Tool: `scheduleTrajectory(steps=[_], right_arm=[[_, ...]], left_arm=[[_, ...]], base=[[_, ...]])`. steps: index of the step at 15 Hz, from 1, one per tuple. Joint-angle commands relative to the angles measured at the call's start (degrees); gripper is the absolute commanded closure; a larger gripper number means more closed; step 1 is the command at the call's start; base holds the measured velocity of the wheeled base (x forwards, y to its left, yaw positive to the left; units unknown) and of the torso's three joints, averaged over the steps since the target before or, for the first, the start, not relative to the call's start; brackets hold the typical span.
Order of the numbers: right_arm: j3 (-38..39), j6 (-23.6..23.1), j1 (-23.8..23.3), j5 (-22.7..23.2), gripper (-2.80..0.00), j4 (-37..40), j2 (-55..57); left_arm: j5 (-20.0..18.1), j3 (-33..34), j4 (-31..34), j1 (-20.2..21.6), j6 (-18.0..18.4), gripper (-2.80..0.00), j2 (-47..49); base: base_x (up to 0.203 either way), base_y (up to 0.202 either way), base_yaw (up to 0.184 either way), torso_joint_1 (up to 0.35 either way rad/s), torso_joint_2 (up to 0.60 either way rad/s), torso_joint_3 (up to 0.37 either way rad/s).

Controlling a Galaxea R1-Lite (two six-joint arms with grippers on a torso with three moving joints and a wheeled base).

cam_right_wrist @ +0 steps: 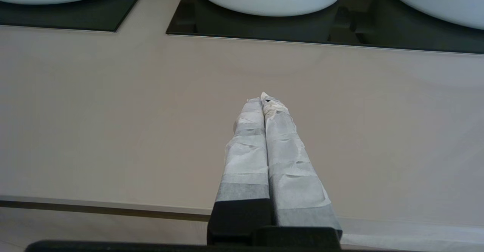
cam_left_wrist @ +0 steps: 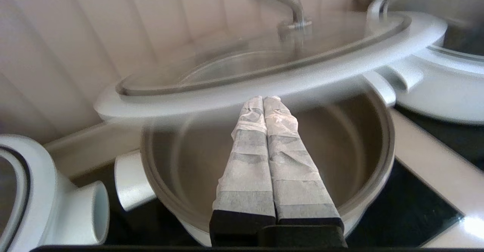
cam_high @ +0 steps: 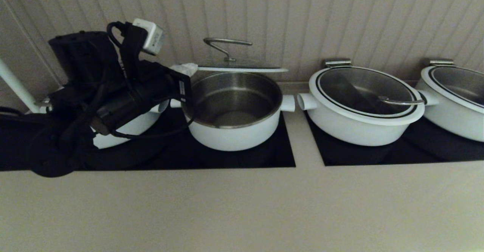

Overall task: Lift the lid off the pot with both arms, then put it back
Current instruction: Open the pot lid completely

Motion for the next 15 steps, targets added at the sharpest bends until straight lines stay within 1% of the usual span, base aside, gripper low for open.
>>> scheduleTrajectory(steps=[1,4,9,11,15], right_arm=[[0.0,-0.1,0.0,0.0,0.00,0.0,0.0],[0.0,-0.1,0.0,0.0,0.00,0.0,0.0],[0.0,0.0,0.0,0.0,0.00,0.0,0.0],[0.0,-0.1,0.0,0.0,0.00,0.0,0.0],[0.0,-0.1,0.0,0.0,0.00,0.0,0.0]], left_arm=[[0.1,-0.1,0.1,0.0,0.1,0.00,-0.6],[0.2,-0.5,0.1,0.0,0.0,0.00,-1.2],[0.3,1.0,0.2,0.0,0.0,0.00,-2.6],[0.3,4.8,0.5,-0.1,0.1,0.00,-3.8],[0.0,14.4,0.8,-3.1,0.2,0.00,-6.6]], base=[[0.000,0.000,0.000,0.000,0.00,0.000],[0.000,0.000,0.000,0.000,0.00,0.000],[0.000,0.000,0.000,0.000,0.00,0.000],[0.000,0.000,0.000,0.000,0.00,0.000],[0.000,0.000,0.000,0.000,0.00,0.000]])
